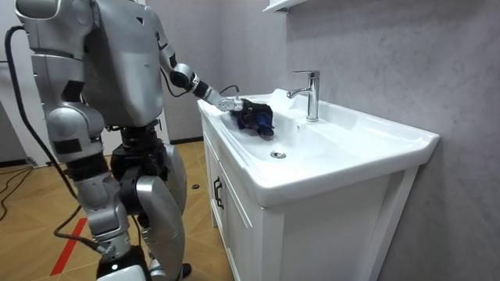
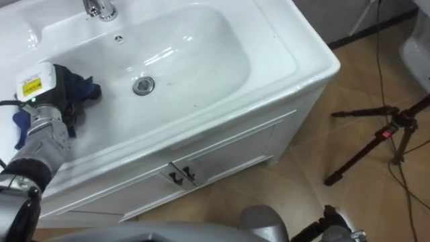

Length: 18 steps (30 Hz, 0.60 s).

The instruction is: Wipe basin

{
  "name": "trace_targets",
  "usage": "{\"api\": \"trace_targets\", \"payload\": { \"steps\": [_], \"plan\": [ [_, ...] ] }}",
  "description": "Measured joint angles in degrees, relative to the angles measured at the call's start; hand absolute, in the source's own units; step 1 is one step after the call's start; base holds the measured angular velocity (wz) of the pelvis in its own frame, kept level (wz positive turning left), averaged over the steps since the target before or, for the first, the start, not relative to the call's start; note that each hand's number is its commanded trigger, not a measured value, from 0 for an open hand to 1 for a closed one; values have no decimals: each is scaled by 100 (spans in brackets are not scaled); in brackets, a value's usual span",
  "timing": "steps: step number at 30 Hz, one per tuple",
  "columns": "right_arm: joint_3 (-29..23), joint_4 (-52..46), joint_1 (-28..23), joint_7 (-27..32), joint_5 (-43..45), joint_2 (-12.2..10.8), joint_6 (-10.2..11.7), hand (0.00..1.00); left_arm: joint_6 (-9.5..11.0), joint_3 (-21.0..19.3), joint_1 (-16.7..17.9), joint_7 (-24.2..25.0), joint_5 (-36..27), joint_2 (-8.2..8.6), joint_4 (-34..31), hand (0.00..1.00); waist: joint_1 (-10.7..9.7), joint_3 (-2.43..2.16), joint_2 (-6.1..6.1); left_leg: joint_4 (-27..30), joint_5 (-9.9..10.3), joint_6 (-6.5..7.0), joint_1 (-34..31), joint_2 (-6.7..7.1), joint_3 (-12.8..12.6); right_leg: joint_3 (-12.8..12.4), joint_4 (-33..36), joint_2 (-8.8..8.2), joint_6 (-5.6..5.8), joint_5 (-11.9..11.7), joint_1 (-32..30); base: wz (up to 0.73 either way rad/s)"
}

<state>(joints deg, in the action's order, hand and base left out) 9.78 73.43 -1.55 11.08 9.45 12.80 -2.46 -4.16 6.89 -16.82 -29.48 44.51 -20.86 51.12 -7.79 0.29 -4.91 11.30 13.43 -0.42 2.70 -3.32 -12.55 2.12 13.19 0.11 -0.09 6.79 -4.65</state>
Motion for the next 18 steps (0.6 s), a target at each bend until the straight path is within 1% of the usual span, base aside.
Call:
{"api": "trace_targets", "payload": {
  "steps": [1,2,5,11,14,18],
  "plan": [
    [-17,-16,0,0,3,0,1,0,0,-6,24,0,0,0,-121,100,22,0,0,-2,0,0,6,0,9,11,-34,-1,2,-1,20,11],
    [-89,-48,-4,1,2,-6,9,0,4,-20,108,-1,-1,0,-382,100,38,0,-1,-5,-1,0,26,0,26,35,-67,-4,4,-3,56,8],
    [-235,-165,-12,26,5,-6,41,0,37,-22,316,-3,-6,0,-802,100,48,-4,-4,-48,-1,0,133,-3,53,82,-166,-1,8,0,205,6],
    [-416,-205,-27,24,-5,-5,46,0,32,-31,619,-12,-5,1,-1522,100,56,-4,-3,-65,-1,0,216,-5,110,141,-245,0,9,1,334,5],
    [-435,-194,-39,-5,-12,-7,-7,0,38,-32,686,-11,-3,1,-1827,100,46,-5,-2,-61,-1,0,214,-2,132,151,-251,-2,9,0,345,3],
    [-492,-142,-139,-8,-17,-7,-19,0,34,-32,690,-12,2,1,-2029,100,34,-4,-6,-94,-1,-1,381,3,160,158,-262,1,23,24,511,5]
  ]
}}
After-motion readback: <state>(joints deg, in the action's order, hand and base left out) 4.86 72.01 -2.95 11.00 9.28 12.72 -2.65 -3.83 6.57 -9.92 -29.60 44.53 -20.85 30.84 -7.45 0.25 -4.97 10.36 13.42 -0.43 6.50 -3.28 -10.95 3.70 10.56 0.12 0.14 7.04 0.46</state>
